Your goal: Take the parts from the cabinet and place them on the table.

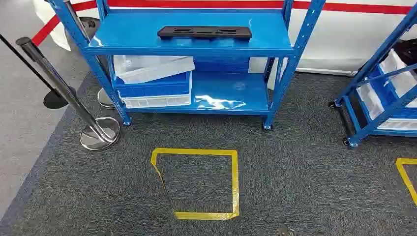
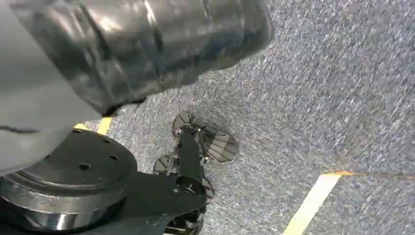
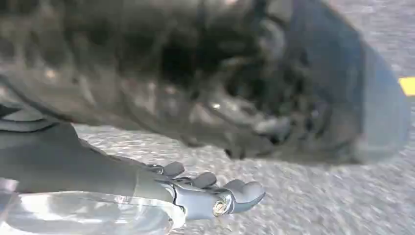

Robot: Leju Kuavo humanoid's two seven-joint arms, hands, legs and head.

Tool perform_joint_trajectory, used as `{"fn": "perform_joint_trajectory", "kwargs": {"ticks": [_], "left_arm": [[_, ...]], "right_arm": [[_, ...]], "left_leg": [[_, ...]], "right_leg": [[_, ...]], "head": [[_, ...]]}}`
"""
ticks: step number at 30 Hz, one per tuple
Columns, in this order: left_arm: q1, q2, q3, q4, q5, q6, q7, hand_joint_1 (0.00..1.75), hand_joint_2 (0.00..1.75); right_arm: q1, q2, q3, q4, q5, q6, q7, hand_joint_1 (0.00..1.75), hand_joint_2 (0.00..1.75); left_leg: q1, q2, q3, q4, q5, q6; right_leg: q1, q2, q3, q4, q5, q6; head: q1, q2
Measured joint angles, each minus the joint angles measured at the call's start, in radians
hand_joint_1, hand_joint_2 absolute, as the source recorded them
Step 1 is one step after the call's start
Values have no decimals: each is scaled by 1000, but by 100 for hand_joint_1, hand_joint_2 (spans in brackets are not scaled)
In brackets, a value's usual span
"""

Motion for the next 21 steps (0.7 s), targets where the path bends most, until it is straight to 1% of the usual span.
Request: {"fn": "perform_joint_trajectory", "kwargs": {"ticks": [4, 7, 8, 12, 13, 18, 21], "left_arm": [[-10, 0, -23, 9, 59, 8, -37, 0, 0], [-14, 1, -27, 16, 102, 7, -71, 0, 0], [-14, 2, -31, 18, 112, 6, -84, 0, 0], [-18, 4, -43, 24, 134, 0, -113, 0, 0], [-18, 5, -46, 25, 135, -1, -119, 0, 0], [-22, 7, -55, 29, 142, -19, -144, 0, 0], [-22, 8, -63, 31, 140, -28, -164, 0, 0]], "right_arm": [[-14, -23, 0, 0, -63, 10, -114, 0, 0], [-23, -44, 0, -23, -82, -2, -185, 0, 0], [-25, -54, 0, -40, -83, -13, -200, 0, 0], [-27, -77, 0, -87, -75, -50, -220, 0, 0], [-26, -83, 0, -96, -70, -55, -225, 0, 175], [-21, -101, 0, -175, 11, -72, -227, 0, 175], [-12, -112, 0, -225, 63, -43, -236, 0, 175]], "left_leg": [[0, 0, 0, 0, 0, 0], [0, 0, 0, 0, 0, 0], [0, 0, 0, 0, 0, 0], [-1, 0, 0, 1, 0, 0], [-1, 0, 0, 1, 0, 0], [0, 0, 0, 1, 0, 0], [0, 0, 0, 1, 0, 0]], "right_leg": [[0, 0, 0, 0, 0, 0], [0, 0, 0, 0, 0, 0], [0, 0, 0, 0, 0, 0], [0, 0, 0, 0, 0, 0], [0, 0, 0, 0, 0, 0], [0, 0, 0, 0, 0, 0], [0, 0, 0, 0, 0, 0]], "head": [[0, 0], [0, 0], [0, 0], [0, 0], [0, 0], [0, 0], [0, 0]]}}
